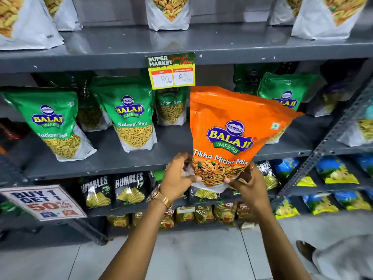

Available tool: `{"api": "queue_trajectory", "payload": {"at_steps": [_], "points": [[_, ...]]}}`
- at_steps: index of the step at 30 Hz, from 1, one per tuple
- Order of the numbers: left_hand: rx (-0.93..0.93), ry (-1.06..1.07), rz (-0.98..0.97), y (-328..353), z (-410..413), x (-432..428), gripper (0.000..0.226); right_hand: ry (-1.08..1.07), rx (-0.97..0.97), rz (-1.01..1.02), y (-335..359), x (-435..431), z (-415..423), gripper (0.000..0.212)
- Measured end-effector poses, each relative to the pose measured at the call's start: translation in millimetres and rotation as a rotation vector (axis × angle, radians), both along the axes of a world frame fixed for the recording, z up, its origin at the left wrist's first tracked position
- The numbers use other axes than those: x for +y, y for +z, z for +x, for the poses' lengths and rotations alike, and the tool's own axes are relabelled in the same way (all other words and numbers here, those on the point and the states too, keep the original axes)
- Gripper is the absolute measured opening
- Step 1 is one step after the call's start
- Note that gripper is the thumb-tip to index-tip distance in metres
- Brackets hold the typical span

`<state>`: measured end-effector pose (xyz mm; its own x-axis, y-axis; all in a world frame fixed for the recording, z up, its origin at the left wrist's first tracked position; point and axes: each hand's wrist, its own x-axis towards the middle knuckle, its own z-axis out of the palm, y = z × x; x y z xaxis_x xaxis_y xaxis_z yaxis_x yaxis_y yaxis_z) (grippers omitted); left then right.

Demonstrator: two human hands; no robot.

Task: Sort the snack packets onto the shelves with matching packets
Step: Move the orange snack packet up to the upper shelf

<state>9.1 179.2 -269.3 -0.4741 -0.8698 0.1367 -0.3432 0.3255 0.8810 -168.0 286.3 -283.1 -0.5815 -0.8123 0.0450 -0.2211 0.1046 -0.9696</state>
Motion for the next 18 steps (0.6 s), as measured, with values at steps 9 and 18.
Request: {"api": "queue_trajectory", "payload": {"at_steps": [9, 18], "points": [[0.08, -0.104, -0.312, 125, 1, 23, 0.056, 0.019, 0.16, -0.264, 130, 38, -3, 0.041], [0.306, 0.029, -0.55, 229, 5, 6, 0.052, 0.055, 0.207, -0.616, 233, -10, -2, 0.032]]}}
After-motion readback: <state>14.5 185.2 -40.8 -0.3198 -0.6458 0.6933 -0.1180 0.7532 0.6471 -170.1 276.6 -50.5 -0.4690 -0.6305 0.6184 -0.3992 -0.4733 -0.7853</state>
